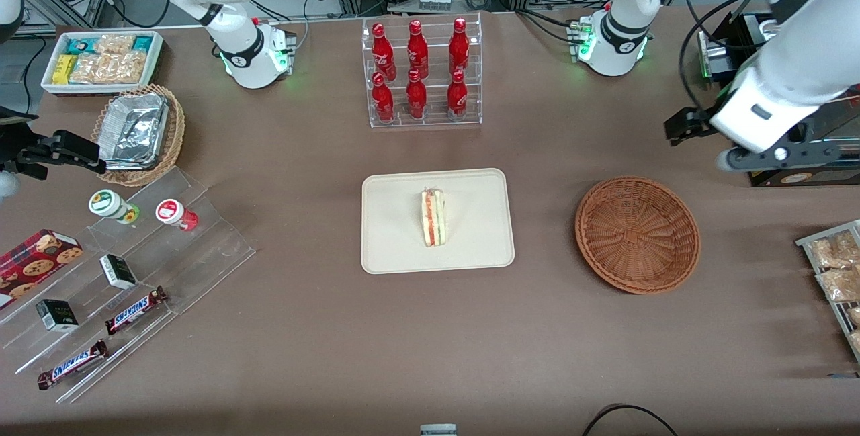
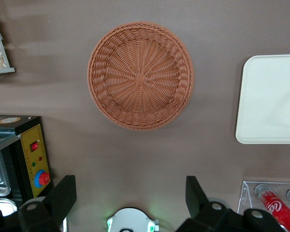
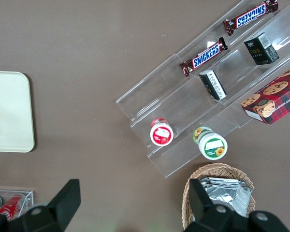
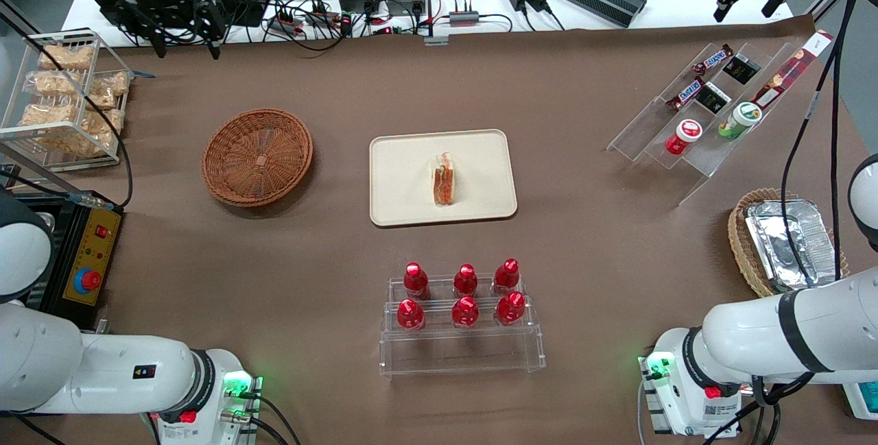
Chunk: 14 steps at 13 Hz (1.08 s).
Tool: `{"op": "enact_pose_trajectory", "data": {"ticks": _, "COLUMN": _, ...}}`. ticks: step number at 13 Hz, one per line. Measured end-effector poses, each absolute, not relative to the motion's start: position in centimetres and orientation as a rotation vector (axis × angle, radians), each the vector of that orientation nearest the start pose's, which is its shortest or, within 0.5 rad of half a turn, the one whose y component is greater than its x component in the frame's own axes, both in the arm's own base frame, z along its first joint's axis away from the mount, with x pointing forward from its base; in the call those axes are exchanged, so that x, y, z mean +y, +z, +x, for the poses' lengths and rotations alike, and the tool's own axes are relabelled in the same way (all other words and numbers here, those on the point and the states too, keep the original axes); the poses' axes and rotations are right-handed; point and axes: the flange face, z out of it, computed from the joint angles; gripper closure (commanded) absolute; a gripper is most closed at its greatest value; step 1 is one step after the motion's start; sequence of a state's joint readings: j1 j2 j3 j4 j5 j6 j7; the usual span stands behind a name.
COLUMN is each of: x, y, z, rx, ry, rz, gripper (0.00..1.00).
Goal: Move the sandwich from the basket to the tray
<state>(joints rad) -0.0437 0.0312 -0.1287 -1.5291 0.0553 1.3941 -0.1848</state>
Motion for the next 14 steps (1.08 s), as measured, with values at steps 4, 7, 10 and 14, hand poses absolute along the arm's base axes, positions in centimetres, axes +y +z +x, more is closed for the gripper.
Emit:
{"op": "enact_pose_trajectory", "data": {"ticks": 4, "x": -6.5, "y": 61.7, "z": 52.4, "rx": -0.050, "ry": 0.242, "rz": -3.061, "gripper": 0.00}}
{"op": "enact_pose_trajectory", "data": {"ticks": 7, "x": -5.1, "y": 61.9, "z": 51.3, "rx": -0.081, "ry": 0.239, "rz": -3.062, "gripper": 0.00}}
{"op": "enact_pose_trajectory", "data": {"ticks": 10, "x": -4.9, "y": 61.7, "z": 51.6, "rx": -0.082, "ry": 0.192, "rz": -3.071, "gripper": 0.00}}
{"op": "enact_pose_trajectory", "data": {"ticks": 14, "x": -5.1, "y": 62.4, "z": 53.2, "rx": -0.086, "ry": 0.122, "rz": -3.098, "gripper": 0.00}}
